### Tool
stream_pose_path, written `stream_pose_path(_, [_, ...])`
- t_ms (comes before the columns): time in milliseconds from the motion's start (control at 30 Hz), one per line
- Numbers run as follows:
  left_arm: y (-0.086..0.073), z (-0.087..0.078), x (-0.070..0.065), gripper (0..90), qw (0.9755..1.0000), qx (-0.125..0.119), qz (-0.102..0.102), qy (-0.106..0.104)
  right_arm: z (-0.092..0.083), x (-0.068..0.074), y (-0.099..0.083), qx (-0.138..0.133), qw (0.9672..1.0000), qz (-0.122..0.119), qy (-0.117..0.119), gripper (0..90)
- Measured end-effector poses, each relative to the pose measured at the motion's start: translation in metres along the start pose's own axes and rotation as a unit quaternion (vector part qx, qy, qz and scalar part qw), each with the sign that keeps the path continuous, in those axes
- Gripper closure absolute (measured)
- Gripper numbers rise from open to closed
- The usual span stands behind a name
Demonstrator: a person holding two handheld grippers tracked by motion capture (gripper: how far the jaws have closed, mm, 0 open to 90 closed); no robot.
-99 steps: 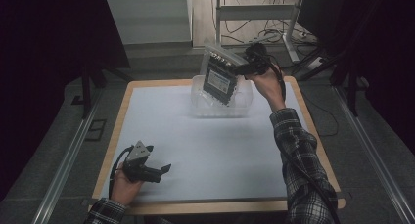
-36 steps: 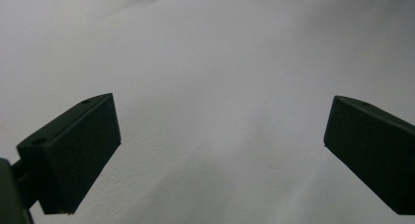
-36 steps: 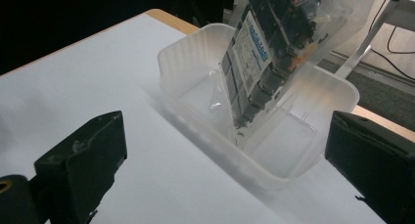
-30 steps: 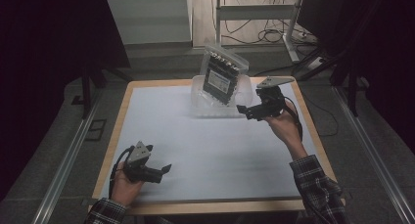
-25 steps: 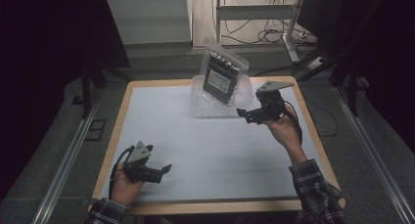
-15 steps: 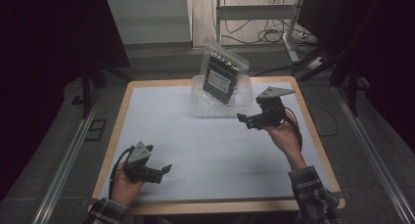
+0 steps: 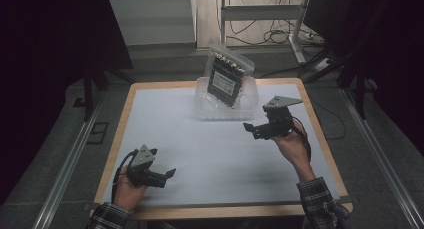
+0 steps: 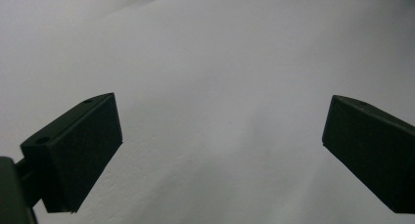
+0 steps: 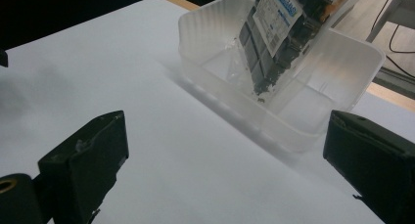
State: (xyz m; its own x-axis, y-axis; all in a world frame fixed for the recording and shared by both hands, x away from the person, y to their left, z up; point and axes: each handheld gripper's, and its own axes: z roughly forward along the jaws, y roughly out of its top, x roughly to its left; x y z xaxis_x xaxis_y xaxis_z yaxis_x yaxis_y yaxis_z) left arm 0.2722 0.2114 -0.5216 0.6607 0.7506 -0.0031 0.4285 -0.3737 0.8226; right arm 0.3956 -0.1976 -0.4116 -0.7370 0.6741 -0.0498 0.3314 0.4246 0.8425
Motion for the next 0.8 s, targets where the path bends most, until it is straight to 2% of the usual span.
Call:
stream_pose_path(367, [0.0,0.0,0.0,0.8,1.0,0.001,-0.001,0.003,-0.008,0.004,-0.015,0.012,0.9999,-0.001,-0.003,2.8])
stream_pose_path(800, [0.0,-0.001,0.002,0.1,1.0,0.0,-0.006,0.006,-0.024,0.011,-0.029,0.004,1.0,0.005,-0.007,2.8])
